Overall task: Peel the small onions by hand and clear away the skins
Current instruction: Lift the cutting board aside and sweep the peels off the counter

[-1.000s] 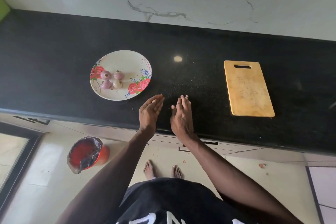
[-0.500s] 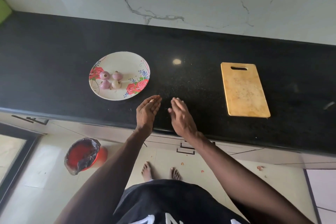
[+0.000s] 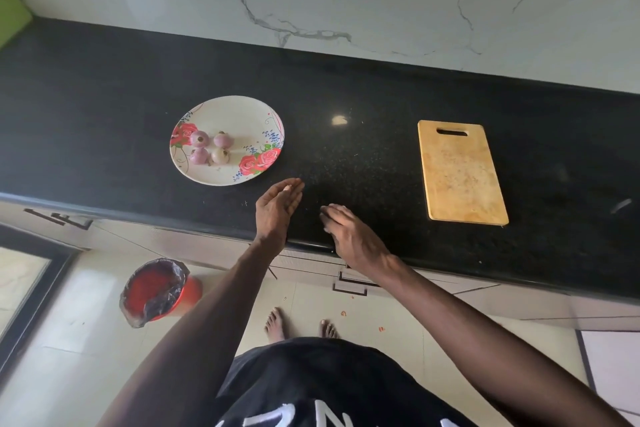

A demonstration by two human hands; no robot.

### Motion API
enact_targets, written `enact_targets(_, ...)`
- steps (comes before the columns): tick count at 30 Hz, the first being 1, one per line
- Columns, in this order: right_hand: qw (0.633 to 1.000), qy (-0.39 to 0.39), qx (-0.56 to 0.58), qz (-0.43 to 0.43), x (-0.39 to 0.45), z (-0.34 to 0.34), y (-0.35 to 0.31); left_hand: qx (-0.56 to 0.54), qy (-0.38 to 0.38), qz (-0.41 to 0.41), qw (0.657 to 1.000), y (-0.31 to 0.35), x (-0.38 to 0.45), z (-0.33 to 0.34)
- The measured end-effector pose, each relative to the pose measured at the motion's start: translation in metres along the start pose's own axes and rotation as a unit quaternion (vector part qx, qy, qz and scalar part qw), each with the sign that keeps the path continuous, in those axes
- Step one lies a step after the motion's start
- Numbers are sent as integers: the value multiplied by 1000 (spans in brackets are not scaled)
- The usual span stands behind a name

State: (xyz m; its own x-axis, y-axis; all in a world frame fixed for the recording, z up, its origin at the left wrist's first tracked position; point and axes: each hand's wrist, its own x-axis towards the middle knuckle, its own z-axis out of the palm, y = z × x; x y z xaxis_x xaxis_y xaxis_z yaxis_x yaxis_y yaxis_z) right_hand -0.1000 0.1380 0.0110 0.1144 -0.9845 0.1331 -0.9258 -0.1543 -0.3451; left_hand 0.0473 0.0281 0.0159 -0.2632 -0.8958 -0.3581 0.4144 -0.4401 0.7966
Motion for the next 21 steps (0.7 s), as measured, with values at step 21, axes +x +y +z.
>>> enact_targets(21, 966, -61, -89, 233, 33, -21, -54, 41, 14, 20, 999, 2, -17, -3)
